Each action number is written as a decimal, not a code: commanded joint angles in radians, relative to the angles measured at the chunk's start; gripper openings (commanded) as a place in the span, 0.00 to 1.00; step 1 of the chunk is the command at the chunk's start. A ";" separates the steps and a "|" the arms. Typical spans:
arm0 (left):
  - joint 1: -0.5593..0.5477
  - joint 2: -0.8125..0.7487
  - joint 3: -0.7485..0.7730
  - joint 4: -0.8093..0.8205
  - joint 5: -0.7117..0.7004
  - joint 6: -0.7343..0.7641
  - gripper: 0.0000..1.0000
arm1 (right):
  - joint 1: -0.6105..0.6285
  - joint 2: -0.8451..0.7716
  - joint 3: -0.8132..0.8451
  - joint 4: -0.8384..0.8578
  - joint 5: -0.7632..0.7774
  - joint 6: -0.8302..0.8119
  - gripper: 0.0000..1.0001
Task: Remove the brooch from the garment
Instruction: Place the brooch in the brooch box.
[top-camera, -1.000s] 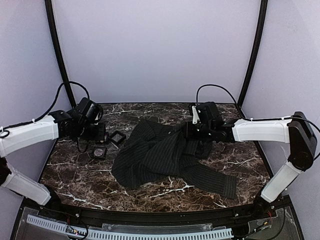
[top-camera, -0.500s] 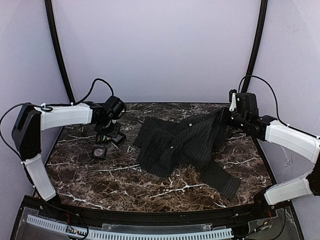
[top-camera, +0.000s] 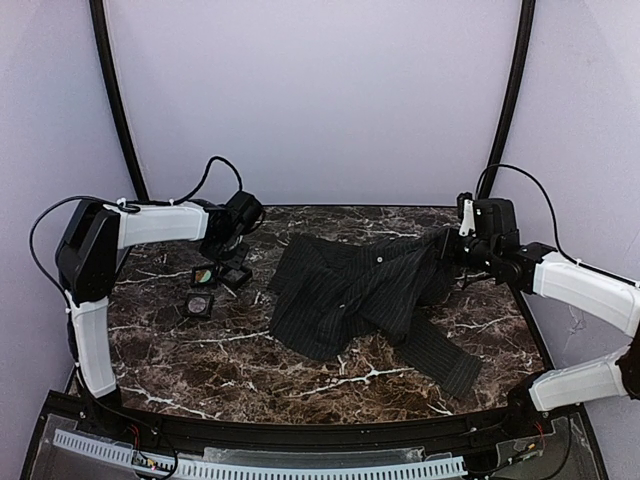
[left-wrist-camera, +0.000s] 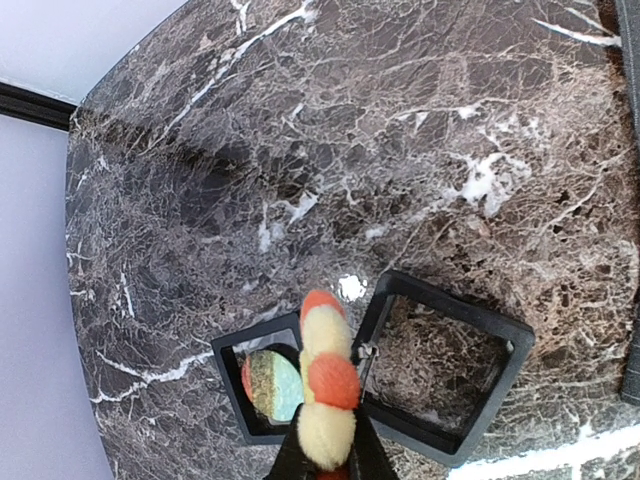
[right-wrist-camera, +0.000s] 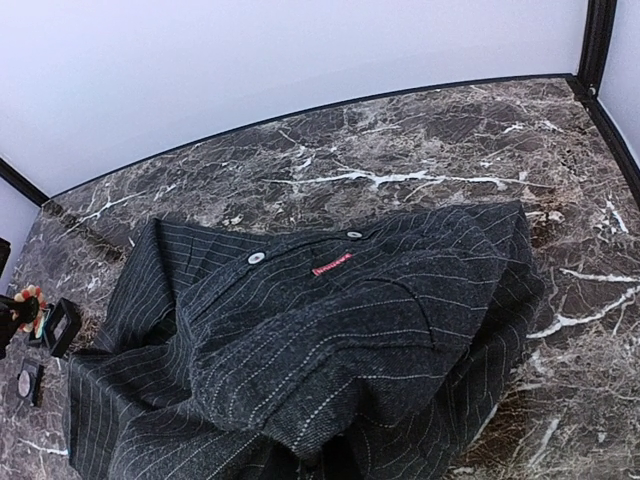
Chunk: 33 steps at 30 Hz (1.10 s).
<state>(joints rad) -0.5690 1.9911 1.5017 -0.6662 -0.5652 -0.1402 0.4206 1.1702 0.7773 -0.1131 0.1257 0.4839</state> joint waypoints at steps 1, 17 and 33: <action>0.008 0.018 0.043 -0.022 -0.023 0.029 0.02 | -0.002 -0.024 -0.020 0.022 -0.020 0.005 0.00; 0.009 0.094 0.076 -0.066 0.020 0.029 0.06 | -0.002 -0.029 -0.045 0.036 -0.046 0.016 0.00; 0.008 0.089 0.121 -0.126 0.157 -0.005 0.27 | -0.003 -0.037 -0.053 0.035 -0.049 0.024 0.00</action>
<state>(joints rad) -0.5648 2.0853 1.5936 -0.7509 -0.4816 -0.1211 0.4206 1.1507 0.7372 -0.1055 0.0853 0.4988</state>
